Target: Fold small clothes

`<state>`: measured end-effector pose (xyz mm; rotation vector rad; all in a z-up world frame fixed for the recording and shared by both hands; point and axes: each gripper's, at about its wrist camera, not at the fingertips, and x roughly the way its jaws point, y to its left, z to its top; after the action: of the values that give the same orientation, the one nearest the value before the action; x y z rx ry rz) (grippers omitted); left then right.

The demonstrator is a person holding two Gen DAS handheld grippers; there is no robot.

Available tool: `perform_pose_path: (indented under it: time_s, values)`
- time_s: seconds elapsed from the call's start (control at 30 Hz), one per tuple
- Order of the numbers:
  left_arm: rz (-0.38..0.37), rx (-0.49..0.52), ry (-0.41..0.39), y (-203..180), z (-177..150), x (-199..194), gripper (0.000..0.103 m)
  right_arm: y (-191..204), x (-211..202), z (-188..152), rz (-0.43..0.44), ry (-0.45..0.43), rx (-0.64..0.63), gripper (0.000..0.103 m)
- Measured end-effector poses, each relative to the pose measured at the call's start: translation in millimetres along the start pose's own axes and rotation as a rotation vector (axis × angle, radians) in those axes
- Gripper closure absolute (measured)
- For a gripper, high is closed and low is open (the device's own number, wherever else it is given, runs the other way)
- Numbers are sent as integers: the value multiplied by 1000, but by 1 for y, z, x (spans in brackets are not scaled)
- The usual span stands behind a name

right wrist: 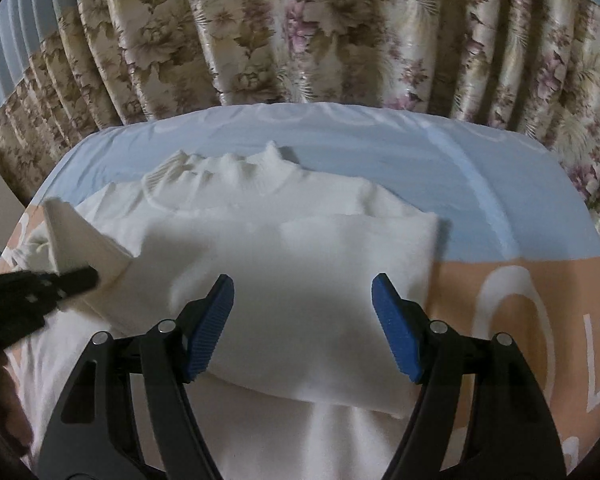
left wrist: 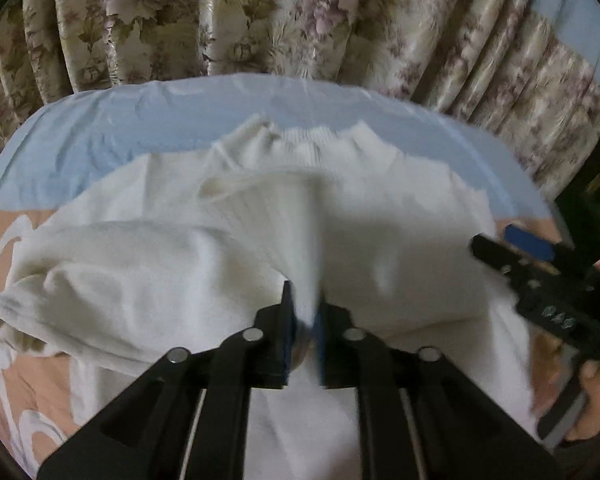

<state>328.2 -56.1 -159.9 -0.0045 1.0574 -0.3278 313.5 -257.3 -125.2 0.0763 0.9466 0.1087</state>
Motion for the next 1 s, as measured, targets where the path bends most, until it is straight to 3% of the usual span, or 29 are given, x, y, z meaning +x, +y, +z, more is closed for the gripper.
perform_pose_path:
  time_s: [0.07, 0.2, 0.27, 0.47, 0.57, 0.67, 0.73, 0.77, 0.8, 0.87, 1.0]
  values:
    - [-4, -6, 9, -1, -3, 4, 38, -7, -2, -3, -3, 3, 5, 31]
    - [11, 3, -40, 9, -14, -29, 20, -12, -7, -8, 20, 1, 23, 29]
    - [67, 5, -78, 23, -21, -50, 12, -10, -8, -8, 45, 6, 22, 29]
    - [238, -65, -87, 88, -25, -54, 11, 32, -3, -2, 128, 6, -31, 29]
    - [245, -105, -60, 111, -28, -45, 11, 58, 9, 1, 147, 47, -64, 29]
    - [220, -131, -50, 123, -31, -41, 11, 73, 21, -2, 149, 114, -72, 35]
    - [217, -127, -51, 124, -33, -42, 11, 77, 25, -8, 167, 144, -53, 46]
    - [218, -124, -54, 124, -34, -42, 11, 80, 29, -11, 181, 166, -49, 64]
    - [220, -123, -58, 123, -34, -43, 11, 85, 31, -14, 192, 177, -59, 76]
    - [213, -123, -66, 122, -34, -46, 11, 94, 28, -16, 184, 151, -103, 89]
    - [196, -137, -80, 127, -34, -56, 11, 104, 21, -6, 163, 72, -186, 94]
